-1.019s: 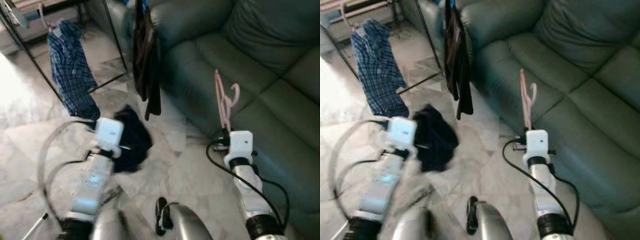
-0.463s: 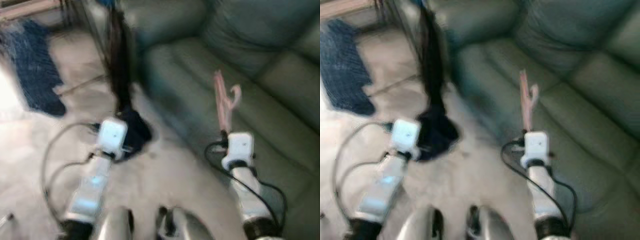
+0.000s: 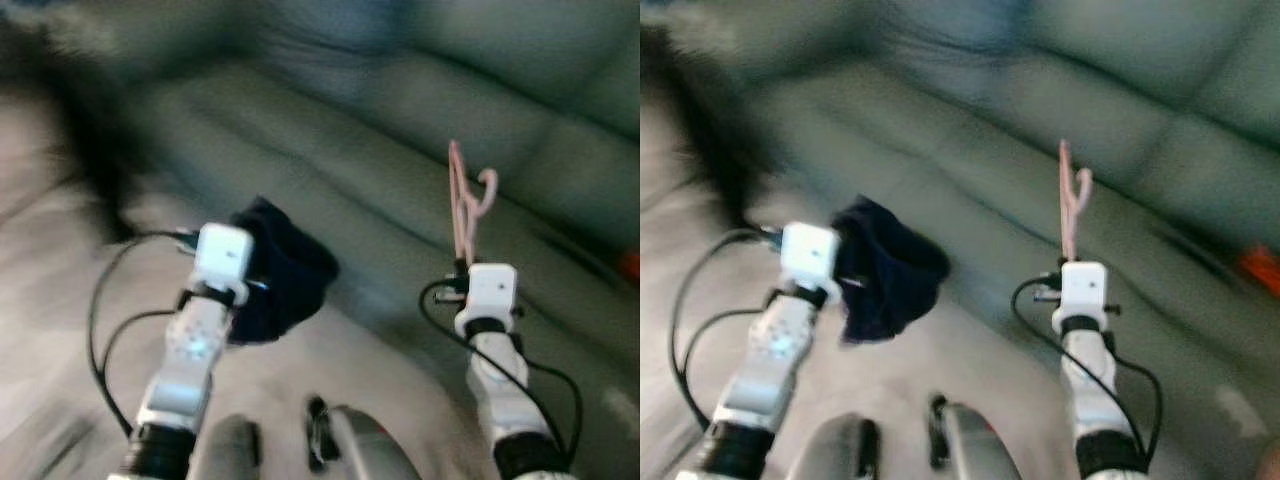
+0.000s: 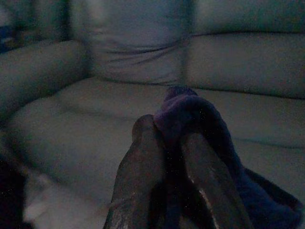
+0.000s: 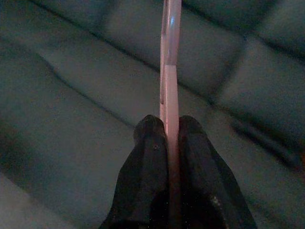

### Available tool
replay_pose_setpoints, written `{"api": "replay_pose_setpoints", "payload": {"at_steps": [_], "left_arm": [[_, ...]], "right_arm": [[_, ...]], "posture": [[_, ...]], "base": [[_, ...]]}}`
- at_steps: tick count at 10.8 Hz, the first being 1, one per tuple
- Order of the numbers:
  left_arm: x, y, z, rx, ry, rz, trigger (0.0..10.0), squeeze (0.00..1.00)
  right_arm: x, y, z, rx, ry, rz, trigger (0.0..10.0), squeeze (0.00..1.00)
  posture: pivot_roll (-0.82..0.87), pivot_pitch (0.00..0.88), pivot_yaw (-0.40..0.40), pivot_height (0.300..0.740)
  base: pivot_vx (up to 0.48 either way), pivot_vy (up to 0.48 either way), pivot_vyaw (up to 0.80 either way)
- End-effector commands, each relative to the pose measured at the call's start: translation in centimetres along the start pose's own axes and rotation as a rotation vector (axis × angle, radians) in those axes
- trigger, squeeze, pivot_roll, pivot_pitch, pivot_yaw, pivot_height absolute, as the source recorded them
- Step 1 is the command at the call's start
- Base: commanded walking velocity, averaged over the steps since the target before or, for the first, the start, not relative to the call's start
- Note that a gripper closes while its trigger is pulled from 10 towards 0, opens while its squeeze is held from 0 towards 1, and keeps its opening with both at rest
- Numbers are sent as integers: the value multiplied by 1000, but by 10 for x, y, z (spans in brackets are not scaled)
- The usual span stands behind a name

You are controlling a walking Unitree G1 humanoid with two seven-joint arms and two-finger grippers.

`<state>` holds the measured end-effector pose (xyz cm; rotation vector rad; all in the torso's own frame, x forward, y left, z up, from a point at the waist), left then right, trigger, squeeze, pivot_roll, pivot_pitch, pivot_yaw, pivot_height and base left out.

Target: Hang hanger

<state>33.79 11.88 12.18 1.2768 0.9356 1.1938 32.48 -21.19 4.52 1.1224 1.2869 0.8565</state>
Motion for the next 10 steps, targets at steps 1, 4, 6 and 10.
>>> {"api": "replay_pose_setpoints", "payload": {"at_steps": [1, 4, 6, 10], "left_arm": [[-3, 4, 1, -16, -3, 3, 10000, 0], [-4, 9, 6, -31, -5, 6, 10000, 0], [-5, 9, 7, -29, -13, 10, 10000, 0], [-12, 8, 9, -25, -22, 5, 10000, 0]], "right_arm": [[1, 6, 1, -17, -1, 7, 10000, 0], [3, 19, 5, -62, 10, 20, 10000, 0], [4, 21, 5, -68, 6, 13, 10000, 0], [9, 29, 5, -93, 21, 0, 10000, 0]], "posture": [[17, 230, -57, 740], [6, 243, -59, 740], [6, 250, -56, 740], [-1, 247, -54, 740]], "base": [[0, 0, -800], [0, 146, -267], [0, 452, 0], [0, 458, 0]]}}
Point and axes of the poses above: a point about 5 cm out from each wrist's last joint towards the gripper, its own z axis pointing out of the wrist towards the gripper, its own y axis along the axis of the wrist's last joint, x = y × z, the point moved 5 cm from there along z, pointing out of the wrist towards the gripper, and after that the axes turned 6 degrees about -z, right-handed, at the moved point
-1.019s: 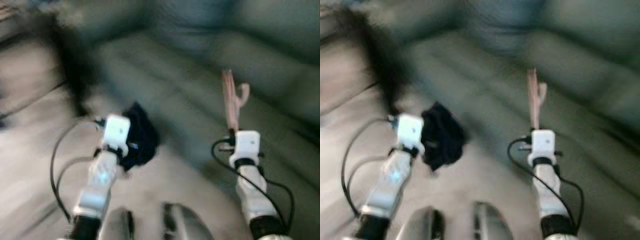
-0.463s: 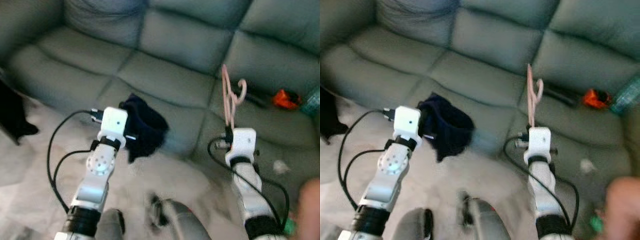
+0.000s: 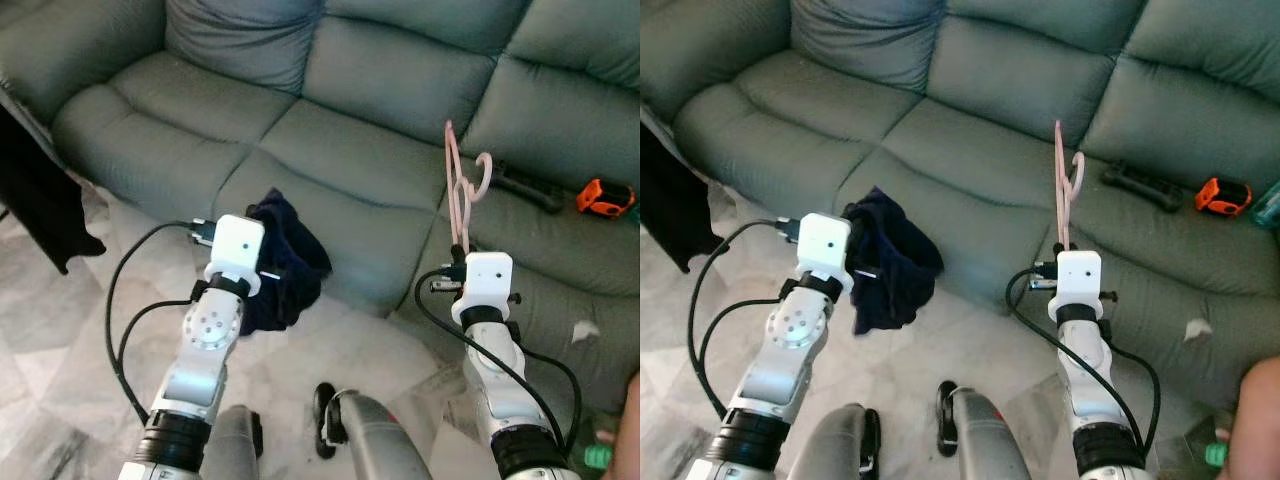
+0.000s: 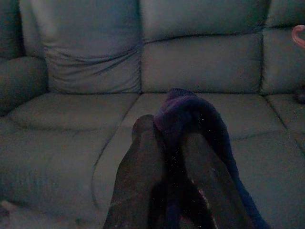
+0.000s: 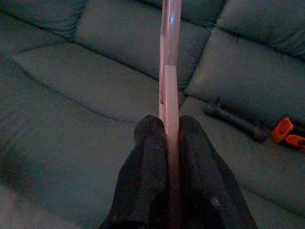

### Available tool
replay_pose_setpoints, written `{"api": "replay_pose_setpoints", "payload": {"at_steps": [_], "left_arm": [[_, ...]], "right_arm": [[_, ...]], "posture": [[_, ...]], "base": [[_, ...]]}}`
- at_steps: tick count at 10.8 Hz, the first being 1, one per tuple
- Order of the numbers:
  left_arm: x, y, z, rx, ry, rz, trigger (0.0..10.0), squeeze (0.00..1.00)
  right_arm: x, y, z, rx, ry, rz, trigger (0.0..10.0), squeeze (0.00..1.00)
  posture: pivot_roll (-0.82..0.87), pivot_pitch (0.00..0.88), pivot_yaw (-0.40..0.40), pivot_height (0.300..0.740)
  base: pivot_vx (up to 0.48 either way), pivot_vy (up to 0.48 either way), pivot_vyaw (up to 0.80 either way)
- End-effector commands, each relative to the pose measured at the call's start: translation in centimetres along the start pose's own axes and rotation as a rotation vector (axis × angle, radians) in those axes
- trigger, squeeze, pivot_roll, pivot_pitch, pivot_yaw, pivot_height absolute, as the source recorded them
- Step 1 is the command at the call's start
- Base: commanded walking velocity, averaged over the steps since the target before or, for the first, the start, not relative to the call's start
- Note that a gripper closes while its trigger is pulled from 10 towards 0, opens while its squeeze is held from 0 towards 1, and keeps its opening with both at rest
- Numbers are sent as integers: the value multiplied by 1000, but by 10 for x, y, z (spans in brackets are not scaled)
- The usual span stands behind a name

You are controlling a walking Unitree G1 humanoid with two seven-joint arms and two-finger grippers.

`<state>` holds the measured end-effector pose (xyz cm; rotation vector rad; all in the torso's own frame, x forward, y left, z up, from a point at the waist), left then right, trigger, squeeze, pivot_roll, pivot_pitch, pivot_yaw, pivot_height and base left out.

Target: Hang hanger

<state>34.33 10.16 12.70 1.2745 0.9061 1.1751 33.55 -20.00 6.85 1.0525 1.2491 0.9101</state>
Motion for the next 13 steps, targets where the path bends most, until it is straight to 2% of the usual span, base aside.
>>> {"api": "replay_pose_setpoints", "payload": {"at_steps": [1, 4, 5, 8, 10, 12, 13], "left_arm": [[2, 0, -1, 5, 11, 10, 10000, 0], [-4, 4, -1, -28, -9, -11, 10000, 0], [-8, 8, -3, -53, -33, 5, 10000, 0], [-9, 7, -5, -51, -38, 12, 10000, 0], [0, 5, -4, -61, 17, 66, 10000, 0], [27, 7, 3, -82, 138, 121, 10000, 0], [28, 8, 9, -79, 109, 128, 10000, 0]], "right_arm": [[2, 2, -2, -10, 8, -2, 10000, 0], [1, 3, -2, -11, 6, -5, 10000, 0], [3, 1, -3, -7, 6, -4, 10000, 0], [5, 1, -2, -8, 17, -2, 10000, 0], [21, 5, 1, -30, 105, -1, 10000, 0], [46, 14, -1, -55, 289, 27, 10000, 0], [50, 17, -1, -65, 348, 24, 10000, 0]], "posture": [[-1, 247, -54, 740], [-2, 244, -46, 740], [-1, 241, -44, 740], [6, 227, -37, 740], [15, 195, -41, 740], [20, 163, -61, 740], [26, 166, -71, 740]], "base": [[0, 461, 0], [0, 465, 0], [0, 0, 0], [0, 0, 0], [0, 0, 0], [0, 0, 0], [0, 0, 0]]}}
Point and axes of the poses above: a point about 5 cm out from each wrist's last joint towards the gripper, its own z axis pointing out of the wrist towards the gripper, its own y axis along the axis of the wrist's last joint, x = y × z, the point moved 5 cm from there along z, pointing out of the wrist towards the gripper, and after that the axes turned 6 degrees about -z, right-handed, at the moved point
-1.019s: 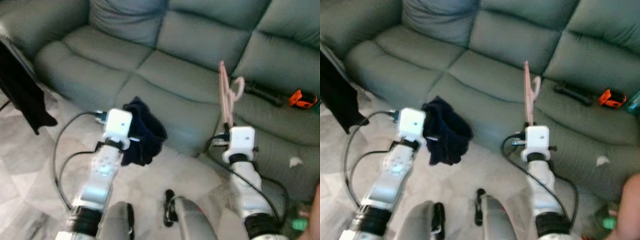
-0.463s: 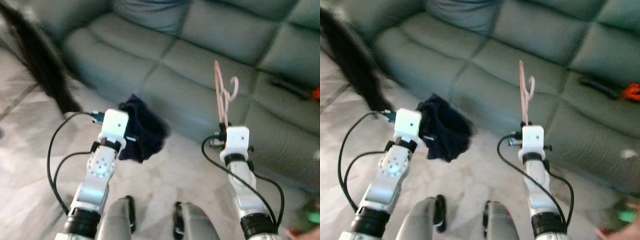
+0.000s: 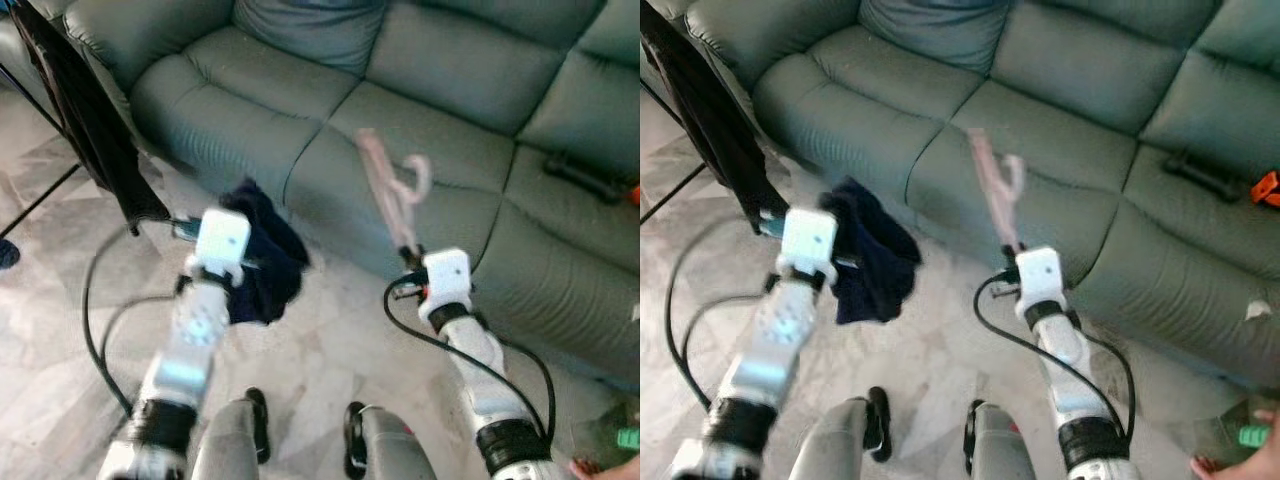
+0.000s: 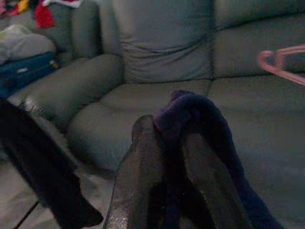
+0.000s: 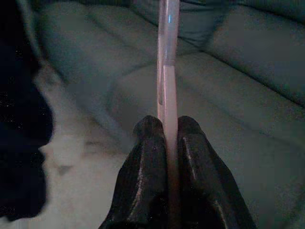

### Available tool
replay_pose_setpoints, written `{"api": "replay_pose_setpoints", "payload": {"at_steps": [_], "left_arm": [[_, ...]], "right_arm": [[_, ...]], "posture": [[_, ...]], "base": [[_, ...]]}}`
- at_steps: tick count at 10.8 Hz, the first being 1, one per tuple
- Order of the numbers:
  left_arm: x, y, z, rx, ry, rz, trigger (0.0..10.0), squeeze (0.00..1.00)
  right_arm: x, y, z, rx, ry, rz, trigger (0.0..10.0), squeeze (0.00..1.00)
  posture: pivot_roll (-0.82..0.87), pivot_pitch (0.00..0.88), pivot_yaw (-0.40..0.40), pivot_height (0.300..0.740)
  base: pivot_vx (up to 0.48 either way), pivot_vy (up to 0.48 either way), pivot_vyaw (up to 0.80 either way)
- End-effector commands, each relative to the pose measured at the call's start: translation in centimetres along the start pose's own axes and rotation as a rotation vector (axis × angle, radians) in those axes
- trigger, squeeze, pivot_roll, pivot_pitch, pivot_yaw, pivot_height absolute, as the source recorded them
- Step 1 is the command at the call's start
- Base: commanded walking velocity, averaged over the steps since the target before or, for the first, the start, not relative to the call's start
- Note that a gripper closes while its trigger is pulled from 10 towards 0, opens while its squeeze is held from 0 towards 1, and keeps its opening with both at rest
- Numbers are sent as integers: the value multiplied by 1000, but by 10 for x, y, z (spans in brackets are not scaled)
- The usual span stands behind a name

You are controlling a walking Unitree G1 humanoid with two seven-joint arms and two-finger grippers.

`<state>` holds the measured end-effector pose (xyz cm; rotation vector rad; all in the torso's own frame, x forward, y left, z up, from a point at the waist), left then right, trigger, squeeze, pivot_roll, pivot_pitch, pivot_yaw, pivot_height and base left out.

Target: Hang hanger

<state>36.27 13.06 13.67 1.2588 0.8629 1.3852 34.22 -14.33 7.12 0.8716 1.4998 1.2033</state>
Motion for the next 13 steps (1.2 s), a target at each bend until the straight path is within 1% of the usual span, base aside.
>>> {"api": "replay_pose_setpoints", "payload": {"at_steps": [1, 2, 3, 4, 5, 6, 7, 8, 9, 11, 12, 13], "left_arm": [[-2, 13, 7, -62, -40, 7, 10000, 0], [6, 29, 21, -145, -71, 118, 10000, 0], [10, 31, 25, -160, -72, 162, 10000, 0], [21, 36, 38, -188, -82, 335, 10000, 0], [27, 39, 43, -188, -80, 307, 10000, 0], [29, 41, 45, -202, -83, 327, 10000, 0], [33, 40, 48, -204, -63, 348, 10000, 0], [36, 34, 49, -188, -43, 369, 10000, 0], [37, 32, 49, -185, -35, 378, 10000, 0], [35, 35, 50, -207, -34, 379, 10000, 0], [36, 35, 51, -209, -27, 389, 10000, 0], [37, 34, 52, -206, -25, 390, 10000, 0]], "right_arm": [[0, 8, 1, -29, 42, 9, 10000, 0], [6, 18, 2, -58, 139, 32, 10000, 0], [8, 22, 2, -67, 167, 30, 10000, 0], [14, 26, -3, -67, 247, 22, 10000, 0], [19, 24, -10, -58, 312, 13, 10000, 0], [26, 22, -18, -46, 382, 26, 10000, 0], [36, 25, -27, -39, 481, 21, 10000, 0], [42, 29, -30, -36, 532, 9, 10000, 0], [44, 29, -33, -29, 568, 8, 10000, 0], [52, 30, -41, -4, 641, 36, 10000, 0], [56, 29, -47, 8, 685, 29, 10000, 0], [57, 29, -48, 14, 694, 34, 10000, 0]], "posture": [[24, 175, -68, 740], [14, 188, -50, 740], [7, 191, -42, 740], [-7, 199, -31, 740], [-12, 203, -29, 740], [-15, 209, -28, 740], [-15, 209, -28, 740], [-19, 215, -30, 740], [-24, 216, -33, 740], [-23, 215, -35, 740], [-24, 216, -36, 740], [-25, 216, -37, 740]], "base": [[0, 0, 0], [0, 0, 0], [0, 0, 0], [0, 0, 0], [0, 0, 0], [0, 0, 0], [0, 0, 0], [0, 0, 0], [0, 0, 0], [0, 0, 0], [0, 0, 0], [0, 0, 0]]}}
Point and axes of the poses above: a point about 5 cm out from each wrist's last joint towards the gripper, its own z axis pointing out of the wrist towards the gripper, its own y axis along the axis of the wrist's last joint, x = y × z, the point moved 5 cm from there along z, pointing out of the wrist towards the gripper, and after that the axes turned 6 degrees about -z, right-handed, at the moved point
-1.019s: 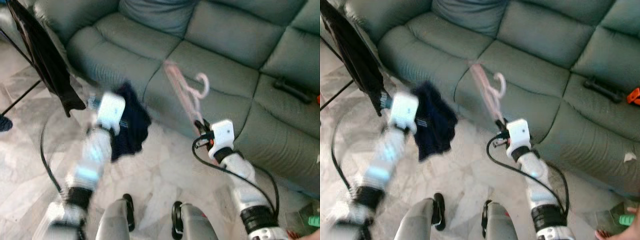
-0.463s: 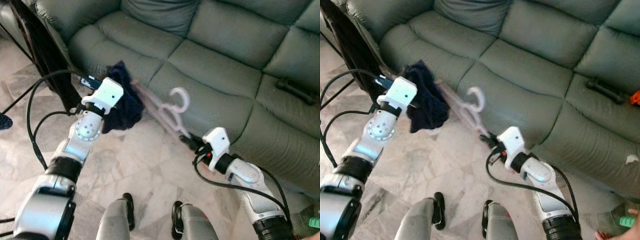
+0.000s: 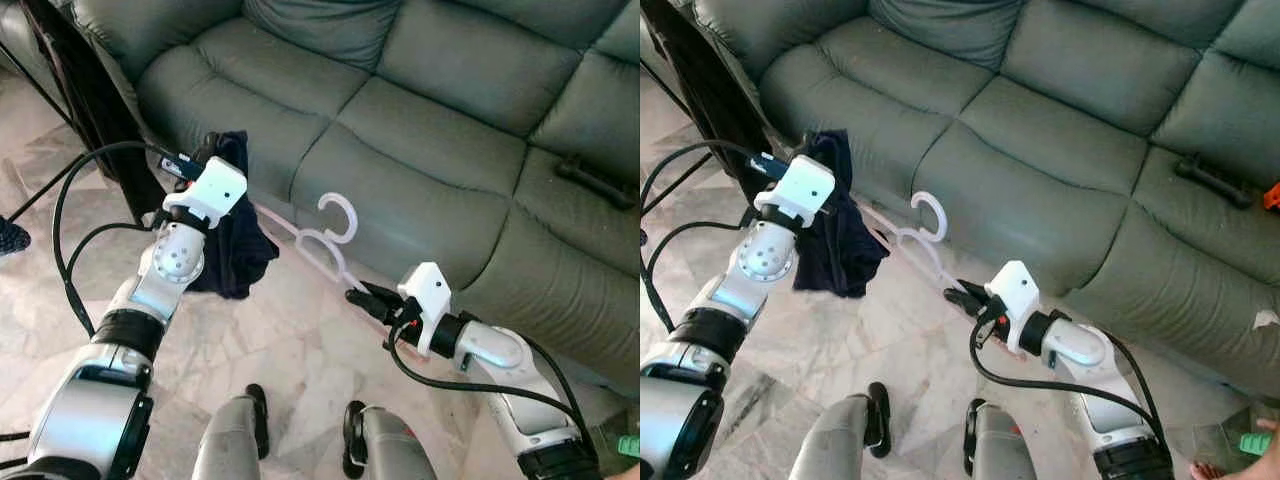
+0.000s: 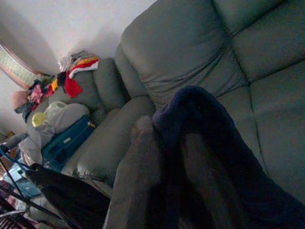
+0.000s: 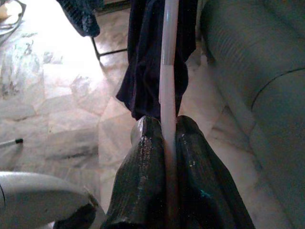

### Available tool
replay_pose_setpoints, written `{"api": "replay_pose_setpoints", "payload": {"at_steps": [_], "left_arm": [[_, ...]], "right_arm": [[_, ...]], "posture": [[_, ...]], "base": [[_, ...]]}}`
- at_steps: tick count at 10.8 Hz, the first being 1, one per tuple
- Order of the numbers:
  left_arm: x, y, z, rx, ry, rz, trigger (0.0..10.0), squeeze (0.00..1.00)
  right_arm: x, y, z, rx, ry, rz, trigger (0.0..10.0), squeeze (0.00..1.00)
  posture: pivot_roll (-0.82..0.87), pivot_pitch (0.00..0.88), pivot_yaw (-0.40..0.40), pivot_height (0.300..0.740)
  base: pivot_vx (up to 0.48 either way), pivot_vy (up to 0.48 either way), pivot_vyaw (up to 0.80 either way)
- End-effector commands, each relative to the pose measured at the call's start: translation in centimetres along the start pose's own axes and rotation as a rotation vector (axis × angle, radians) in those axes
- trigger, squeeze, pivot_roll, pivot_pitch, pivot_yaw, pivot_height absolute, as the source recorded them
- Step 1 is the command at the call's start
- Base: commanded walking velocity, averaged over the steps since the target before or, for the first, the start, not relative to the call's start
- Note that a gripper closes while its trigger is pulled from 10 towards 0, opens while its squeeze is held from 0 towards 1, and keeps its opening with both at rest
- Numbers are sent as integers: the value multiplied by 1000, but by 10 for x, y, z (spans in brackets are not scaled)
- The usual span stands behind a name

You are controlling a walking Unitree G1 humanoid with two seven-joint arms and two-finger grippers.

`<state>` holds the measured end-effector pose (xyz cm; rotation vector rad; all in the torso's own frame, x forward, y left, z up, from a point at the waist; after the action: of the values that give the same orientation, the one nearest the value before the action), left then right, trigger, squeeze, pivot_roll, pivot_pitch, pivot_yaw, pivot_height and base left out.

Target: Hang hanger

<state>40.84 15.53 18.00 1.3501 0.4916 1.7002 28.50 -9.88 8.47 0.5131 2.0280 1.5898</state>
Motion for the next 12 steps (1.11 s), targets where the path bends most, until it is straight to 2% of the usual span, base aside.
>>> {"api": "replay_pose_setpoints", "payload": {"at_steps": [1, 3, 4, 5, 6, 7, 9, 11, 12], "left_arm": [[3, 4, 3, -21, 7, 24, 10000, 0], [15, -8, 3, 35, 70, 77, 10000, 0], [19, -12, 2, 62, 93, 74, 10000, 0], [19, -9, 2, 43, 91, 52, 10000, 0], [19, -6, 2, 28, 90, 50, 10000, 0], [16, -7, 2, 29, 83, 43, 10000, 0], [16, -8, 2, 33, 87, 52, 10000, 0], [15, -8, 3, 33, 83, 48, 10000, 0], [14, -7, 3, 30, 79, 48, 10000, 0]], "right_arm": [[6, 2, -2, -1, 28, -20, 10000, 0], [-10, 6, -1, -3, -54, -73, 10000, 0], [-17, 10, 0, -16, -97, -102, 10000, 0], [-34, 17, 0, -34, -203, -169, 10000, 0], [-49, 24, -2, -64, -295, -175, 10000, 0], [-54, 31, -3, -92, -322, -177, 10000, 0], [-53, 34, -3, -107, -320, -175, 10000, 0], [-37, 22, 1, -73, -228, -112, 10000, 0], [-22, 13, 3, -39, -137, -87, 10000, 0]], "posture": [[-26, 216, -37, 740], [-30, 214, -37, 740], [-29, 213, -38, 740], [-29, 213, -39, 740], [-26, 214, -39, 740], [-26, 212, -41, 740], [-31, 212, -41, 740], [-32, 213, -40, 740], [-32, 213, -40, 740]], "base": [[0, 0, 0], [0, 0, 0], [0, 0, 0], [0, 0, 0], [0, 0, 0], [0, 0, 0], [0, 0, 0], [0, 0, 0], [0, 0, 0]]}}
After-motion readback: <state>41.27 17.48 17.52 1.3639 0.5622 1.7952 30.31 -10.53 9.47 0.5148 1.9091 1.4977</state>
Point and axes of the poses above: a point about 5 cm out from each wrist's last joint towards the gripper, its own z axis pointing out of the wrist towards the gripper, its own y axis along the axis of the wrist's last joint, x = y × z, the point moved 5 cm from there along z, pointing out of the wrist towards the gripper, and after that the axes turned 6 degrees about -z, right-handed, at the moved point
